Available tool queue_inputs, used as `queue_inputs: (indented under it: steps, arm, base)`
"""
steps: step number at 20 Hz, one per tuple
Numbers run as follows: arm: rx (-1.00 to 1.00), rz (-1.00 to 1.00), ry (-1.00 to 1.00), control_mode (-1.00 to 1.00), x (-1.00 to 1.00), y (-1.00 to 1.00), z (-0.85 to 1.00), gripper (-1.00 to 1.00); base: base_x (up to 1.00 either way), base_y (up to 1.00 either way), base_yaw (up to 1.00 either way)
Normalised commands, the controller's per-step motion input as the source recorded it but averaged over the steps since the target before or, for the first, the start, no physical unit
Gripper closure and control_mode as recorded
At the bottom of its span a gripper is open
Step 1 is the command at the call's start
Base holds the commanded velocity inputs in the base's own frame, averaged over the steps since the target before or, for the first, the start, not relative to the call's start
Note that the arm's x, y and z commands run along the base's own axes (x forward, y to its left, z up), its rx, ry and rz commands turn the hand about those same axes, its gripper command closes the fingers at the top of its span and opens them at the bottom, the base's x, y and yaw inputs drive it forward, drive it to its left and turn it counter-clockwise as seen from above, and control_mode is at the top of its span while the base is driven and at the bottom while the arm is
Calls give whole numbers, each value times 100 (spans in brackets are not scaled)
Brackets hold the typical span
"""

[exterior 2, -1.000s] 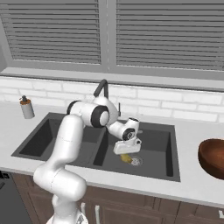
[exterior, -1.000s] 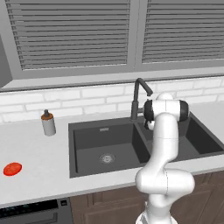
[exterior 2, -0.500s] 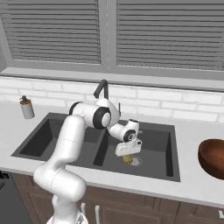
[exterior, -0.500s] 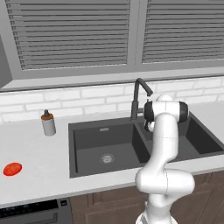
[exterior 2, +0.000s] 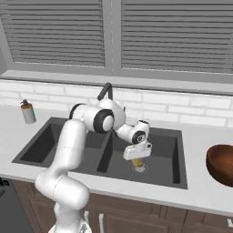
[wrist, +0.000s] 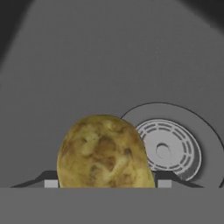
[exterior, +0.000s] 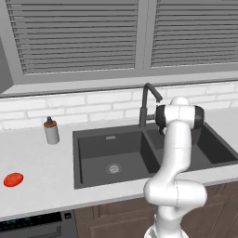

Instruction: Pick the potato from the sink and place it in the bowl. Then pick the bowl and place it in the microwave. Then close the microwave door and press the start button.

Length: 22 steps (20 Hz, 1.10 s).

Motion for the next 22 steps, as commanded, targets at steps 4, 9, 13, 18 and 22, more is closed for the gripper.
queue_inputs:
  steps: [4, 9, 13, 18, 22]
  arm:
    - [0, 0, -8, -100, -27, -13, 100, 100]
    - [3, 0, -12, -100, -40, -3, 100, 100]
    - [4, -1, -15, -100, -49, 2, 100, 100]
    - [0, -7, -11, -100, -52, 26, 100, 100]
    - [0, -9, -1, -100, -51, 53, 100, 100]
  base:
    - [0, 0, 0]
    - [0, 0, 0]
    - [0, 0, 0]
    - [0, 0, 0]
    - [0, 0, 0]
